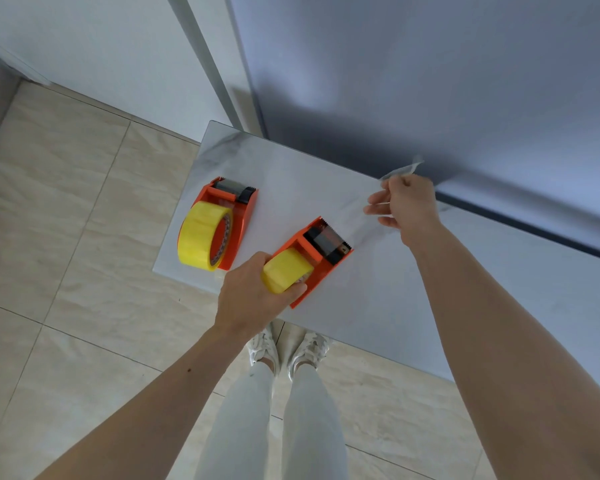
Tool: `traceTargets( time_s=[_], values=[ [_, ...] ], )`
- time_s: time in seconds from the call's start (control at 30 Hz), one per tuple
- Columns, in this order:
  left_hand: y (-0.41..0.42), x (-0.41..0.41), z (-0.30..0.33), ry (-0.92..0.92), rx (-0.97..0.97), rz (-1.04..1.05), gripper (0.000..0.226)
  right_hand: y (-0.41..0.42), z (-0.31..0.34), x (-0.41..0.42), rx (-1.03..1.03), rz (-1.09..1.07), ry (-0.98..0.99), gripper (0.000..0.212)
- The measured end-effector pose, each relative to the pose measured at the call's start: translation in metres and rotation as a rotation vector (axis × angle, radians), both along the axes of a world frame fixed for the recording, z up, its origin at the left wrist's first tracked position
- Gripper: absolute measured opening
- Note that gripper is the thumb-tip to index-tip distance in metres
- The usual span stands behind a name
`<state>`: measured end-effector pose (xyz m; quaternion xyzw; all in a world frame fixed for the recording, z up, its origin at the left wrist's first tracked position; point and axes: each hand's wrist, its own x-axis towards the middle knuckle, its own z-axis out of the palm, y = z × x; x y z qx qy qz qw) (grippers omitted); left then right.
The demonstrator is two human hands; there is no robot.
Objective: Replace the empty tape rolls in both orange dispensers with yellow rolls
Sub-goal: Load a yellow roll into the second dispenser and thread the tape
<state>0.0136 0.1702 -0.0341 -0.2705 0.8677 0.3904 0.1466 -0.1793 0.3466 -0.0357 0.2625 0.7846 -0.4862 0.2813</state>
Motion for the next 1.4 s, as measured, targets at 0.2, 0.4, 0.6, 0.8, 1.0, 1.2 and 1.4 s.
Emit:
traceTargets(
  time_s=[0.2,0.4,0.6,0.8,1.0,1.2,1.4],
  values=[
    [0.011,-0.003,0.007,0.022,0.061,0.042,0.044,0.009,0.003,-0.018,0.078,-0.012,0.126,0.026],
    [0.009,-0.001,0.009,0.015,0.137,0.012,0.043,0.018,0.013,-0.037,0.13,-0.04,0.222,0.031],
    [0.012,0.002,0.028,0.097,0.411,0.206,0.043,0.024,0.005,-0.033,0.106,-0.111,0.141,0.027],
    [0.015,-0.012,0.037,0.168,0.623,0.42,0.047,0.026,-0.015,-0.014,0.101,-0.156,-0.033,0.014],
    [0.018,-0.039,0.047,0.228,0.688,0.566,0.051,0.015,-0.024,0.033,0.005,-0.132,-0.208,0.044],
    [0.023,-0.056,0.043,0.236,0.651,0.655,0.041,-0.012,-0.021,0.067,-0.195,-0.323,-0.403,0.058],
    [0.03,-0.064,0.042,0.226,0.588,0.684,0.036,-0.035,-0.008,0.084,-0.284,-0.435,-0.518,0.043]
  ],
)
